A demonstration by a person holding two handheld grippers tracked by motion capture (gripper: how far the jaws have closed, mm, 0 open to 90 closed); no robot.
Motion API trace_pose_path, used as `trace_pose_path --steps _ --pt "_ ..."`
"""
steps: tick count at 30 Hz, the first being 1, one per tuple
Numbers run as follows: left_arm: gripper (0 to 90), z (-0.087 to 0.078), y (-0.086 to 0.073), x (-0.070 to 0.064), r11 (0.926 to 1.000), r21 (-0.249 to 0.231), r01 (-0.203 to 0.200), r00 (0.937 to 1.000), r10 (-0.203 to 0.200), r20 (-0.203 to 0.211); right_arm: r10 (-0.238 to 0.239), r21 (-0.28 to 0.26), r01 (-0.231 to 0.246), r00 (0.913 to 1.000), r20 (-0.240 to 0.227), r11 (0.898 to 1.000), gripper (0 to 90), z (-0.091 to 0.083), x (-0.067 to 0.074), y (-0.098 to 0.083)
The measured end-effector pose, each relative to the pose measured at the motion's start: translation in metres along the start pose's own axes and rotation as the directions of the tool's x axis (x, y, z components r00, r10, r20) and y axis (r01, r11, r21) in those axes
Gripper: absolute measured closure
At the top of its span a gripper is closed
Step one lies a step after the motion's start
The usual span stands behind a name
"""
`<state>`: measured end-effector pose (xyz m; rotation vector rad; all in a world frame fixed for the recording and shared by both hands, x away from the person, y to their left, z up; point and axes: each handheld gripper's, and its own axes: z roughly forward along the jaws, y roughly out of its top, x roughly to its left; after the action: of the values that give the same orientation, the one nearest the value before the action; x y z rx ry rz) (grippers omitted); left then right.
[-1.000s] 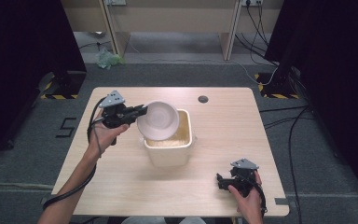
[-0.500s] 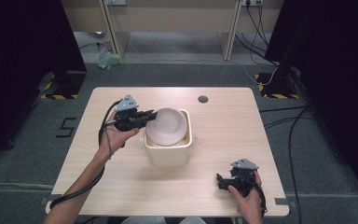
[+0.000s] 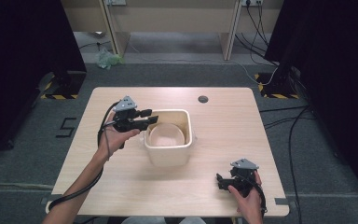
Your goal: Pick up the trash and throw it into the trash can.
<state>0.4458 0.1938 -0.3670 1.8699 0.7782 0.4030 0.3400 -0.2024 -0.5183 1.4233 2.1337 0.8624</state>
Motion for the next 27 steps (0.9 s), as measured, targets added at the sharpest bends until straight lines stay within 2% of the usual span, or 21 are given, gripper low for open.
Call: trace_pose_path --steps 3,5,6,7,9,16,20,21,25,27 --pt "50.7 -0.003 0.000 0.002 0.9999 0.003 0.013 0.9999 -0.013 -0.009 0.000 0.000 0.000 1.0000 0.000 1.000 1.7 0.000 0.000 0.000" --pt "43.0 -0.005 -0.001 0.003 0.9998 0.007 0.018 0.9998 -0.018 -0.013 0.000 0.000 0.000 1.0000 0.000 1.000 1.7 0.000 0.000 0.000" --pt "43.0 -0.007 -0.001 0.004 0.9997 0.009 0.021 0.9997 -0.021 -0.015 0.000 0.000 0.000 1.0000 0.000 1.000 1.7 0.000 0.000 0.000" --pt "37.9 -0.008 -0.001 0.005 0.9993 0.004 0.037 0.9992 -0.037 -0.013 -0.001 0.000 0.001 1.0000 0.000 1.000 1.7 0.000 0.000 0.000" --pt "35.0 -0.011 -0.001 0.006 0.9990 0.002 0.045 0.9988 -0.045 -0.018 0.000 0.000 0.000 1.0000 0.000 1.000 1.7 0.000 0.000 0.000" --pt "28.6 -0.019 -0.002 0.010 0.9975 -0.012 0.069 0.9971 -0.070 -0.032 0.000 0.000 0.000 1.0000 0.000 1.000 1.6 0.000 0.000 0.000" --pt "25.6 -0.027 -0.004 0.014 0.9962 -0.020 0.084 0.9945 -0.086 -0.061 0.000 0.000 0.000 1.0000 0.000 1.000 1.6 0.000 0.000 0.000" --pt "21.9 -0.029 -0.005 0.016 0.9962 -0.017 0.085 0.9936 -0.086 -0.072 0.002 0.000 -0.002 1.0000 0.000 1.000 1.7 0.000 0.000 0.000" --pt "21.8 -0.034 -0.009 0.020 0.9958 -0.014 0.091 0.9925 -0.092 -0.082 0.001 0.001 -0.001 1.0000 0.000 1.000 1.7 0.000 0.000 0.000" --pt "18.8 -0.036 -0.013 0.022 0.9951 -0.010 0.099 0.9909 -0.099 -0.091 0.002 0.001 -0.002 1.0000 0.000 1.000 1.6 0.000 0.000 0.000"
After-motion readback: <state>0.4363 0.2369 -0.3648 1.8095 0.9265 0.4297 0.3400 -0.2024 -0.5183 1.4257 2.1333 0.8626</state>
